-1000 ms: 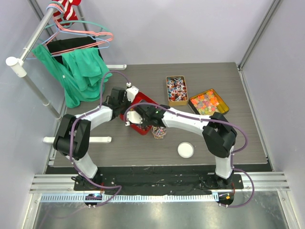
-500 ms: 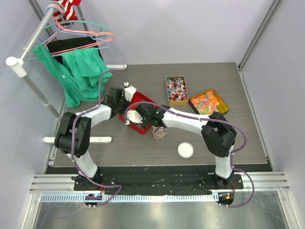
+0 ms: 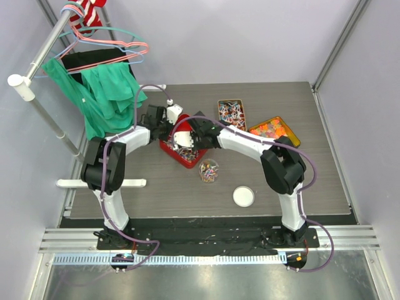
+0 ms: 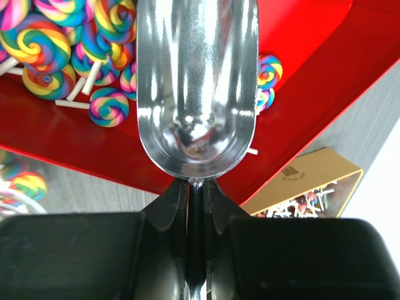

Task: Pack the candies
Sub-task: Scoop the fake candies from the storage box.

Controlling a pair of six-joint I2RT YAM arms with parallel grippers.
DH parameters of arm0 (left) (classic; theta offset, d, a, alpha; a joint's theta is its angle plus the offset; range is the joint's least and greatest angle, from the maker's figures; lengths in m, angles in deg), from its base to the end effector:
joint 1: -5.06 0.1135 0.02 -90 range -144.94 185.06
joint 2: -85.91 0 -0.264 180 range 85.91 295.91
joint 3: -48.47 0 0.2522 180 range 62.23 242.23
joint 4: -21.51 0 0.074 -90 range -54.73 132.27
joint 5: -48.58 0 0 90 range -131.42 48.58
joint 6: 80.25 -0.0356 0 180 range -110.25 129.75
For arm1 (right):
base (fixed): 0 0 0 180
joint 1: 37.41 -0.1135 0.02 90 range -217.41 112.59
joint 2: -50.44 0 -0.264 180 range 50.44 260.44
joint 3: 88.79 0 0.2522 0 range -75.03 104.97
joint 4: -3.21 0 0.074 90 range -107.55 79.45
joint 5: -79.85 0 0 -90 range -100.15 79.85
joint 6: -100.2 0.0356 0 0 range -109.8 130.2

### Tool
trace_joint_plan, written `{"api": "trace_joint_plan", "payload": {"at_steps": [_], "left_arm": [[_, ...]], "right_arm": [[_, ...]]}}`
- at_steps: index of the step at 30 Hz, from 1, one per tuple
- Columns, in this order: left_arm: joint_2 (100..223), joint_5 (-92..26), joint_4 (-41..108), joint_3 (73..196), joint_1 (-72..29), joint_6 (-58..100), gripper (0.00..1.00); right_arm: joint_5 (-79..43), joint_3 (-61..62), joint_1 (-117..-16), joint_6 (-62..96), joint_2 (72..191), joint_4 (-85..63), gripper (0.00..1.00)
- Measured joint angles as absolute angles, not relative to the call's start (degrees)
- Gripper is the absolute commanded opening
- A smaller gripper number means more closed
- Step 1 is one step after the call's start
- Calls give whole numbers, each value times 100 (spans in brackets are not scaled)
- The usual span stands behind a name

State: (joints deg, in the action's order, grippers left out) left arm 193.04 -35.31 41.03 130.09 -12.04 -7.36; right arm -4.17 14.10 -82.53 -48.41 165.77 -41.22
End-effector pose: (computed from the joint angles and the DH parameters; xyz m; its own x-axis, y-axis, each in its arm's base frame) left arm 0.3838 -0.1220 0.1798 -0.5391 0.4719 -0.6976 0.5471 0.8260 0.1360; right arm 0.3124 0.3085 0.2062 0.2595 -0.9426 -0.2102 -0.8506 -0.1200 -0.5120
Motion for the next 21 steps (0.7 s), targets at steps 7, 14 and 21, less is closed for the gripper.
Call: {"api": "trace_joint_plan", "payload": {"at_steps": [7, 14, 21], "left_arm": [[19575, -3538, 4319, 13442, -1206, -823, 0], [19686, -3559, 4387, 13549, -1211, -825, 0], [19686, -3583, 4437, 13606, -1213, -814, 0]], "right_arm": [[-61, 1477, -8260, -5302, 16743, -3698, 1], [881, 1104, -8594, -5809, 16850, -2623, 1], [1047, 1174, -8695, -5671, 16859, -2715, 1]]}}
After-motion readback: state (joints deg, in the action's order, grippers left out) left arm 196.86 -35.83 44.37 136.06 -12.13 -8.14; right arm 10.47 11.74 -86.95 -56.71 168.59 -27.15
